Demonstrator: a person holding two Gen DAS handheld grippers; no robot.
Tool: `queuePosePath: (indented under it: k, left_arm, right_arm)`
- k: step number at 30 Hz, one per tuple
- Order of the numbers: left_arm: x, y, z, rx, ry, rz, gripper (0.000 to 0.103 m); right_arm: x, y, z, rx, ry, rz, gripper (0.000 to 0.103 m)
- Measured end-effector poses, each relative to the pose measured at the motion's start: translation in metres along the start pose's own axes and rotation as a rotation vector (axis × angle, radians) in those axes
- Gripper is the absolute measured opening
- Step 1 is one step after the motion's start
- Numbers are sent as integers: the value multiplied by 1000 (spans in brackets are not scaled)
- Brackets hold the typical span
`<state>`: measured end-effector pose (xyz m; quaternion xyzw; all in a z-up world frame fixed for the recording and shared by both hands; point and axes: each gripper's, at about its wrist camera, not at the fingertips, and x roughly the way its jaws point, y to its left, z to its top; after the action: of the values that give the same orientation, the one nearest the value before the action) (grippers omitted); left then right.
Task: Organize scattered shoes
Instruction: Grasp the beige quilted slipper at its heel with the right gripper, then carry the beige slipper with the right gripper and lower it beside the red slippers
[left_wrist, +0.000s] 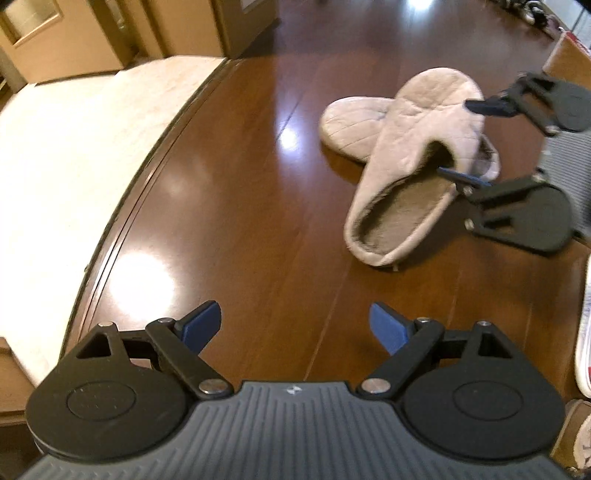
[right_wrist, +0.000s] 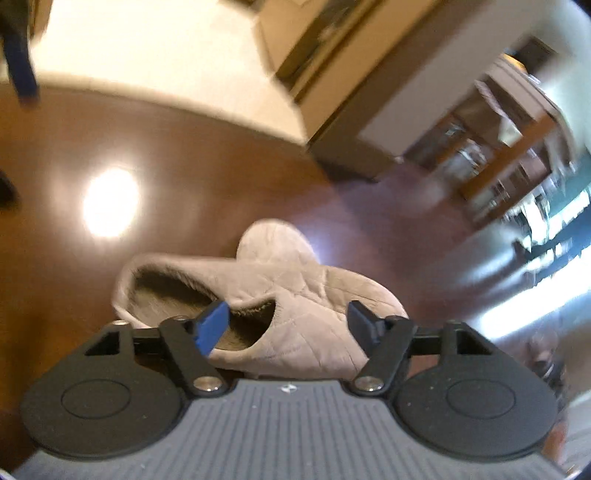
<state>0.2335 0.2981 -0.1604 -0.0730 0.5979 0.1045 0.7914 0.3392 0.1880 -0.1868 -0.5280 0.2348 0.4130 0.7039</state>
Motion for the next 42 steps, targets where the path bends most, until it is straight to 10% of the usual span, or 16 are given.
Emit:
queuePosePath:
  k: [2, 5, 13, 21, 25, 30, 34, 36, 37, 40, 42]
  left_arm:
    - [5, 5, -5, -8, 18, -1, 90]
    - [10, 11, -11, -14, 42, 8, 90]
    - [-1, 6, -15, -2, 15, -12, 89]
    - [-10, -24, -24, 67, 14, -60, 90]
    - [-19, -27, -33, 88, -4, -60, 90]
    - [-23, -20, -50, 96, 18, -11, 89]
    - [-30, -11, -67, 126, 19, 59, 89]
    - [-34, -6, -74, 131, 21, 83, 89]
    - [-34, -4, -76, 130, 23, 90, 90]
    - [-36, 2, -79, 126, 27, 111, 90]
    - [-36, 3, -78, 123, 25, 111, 90]
  right_arm:
    - [20, 11, -2, -91, 51, -51, 39]
    - [17, -9, -1, 103, 42, -97, 8]
    - [-73, -61, -45, 874, 92, -84, 7]
    - [-145, 0, -165, 1648, 383, 320, 23]
    - [-151, 15, -164, 1403, 312, 415, 80]
    - [-180, 84, -124, 333, 77, 355, 101]
    - [-163, 130, -116, -107, 2, 398, 85]
    - [-151, 146, -120, -198, -6, 434, 51]
    - [-144, 145, -120, -155, 7, 457, 28]
    - [-131, 133, -121, 45, 48, 498, 22]
    - [-141, 122, -131, 315, 110, 371, 21]
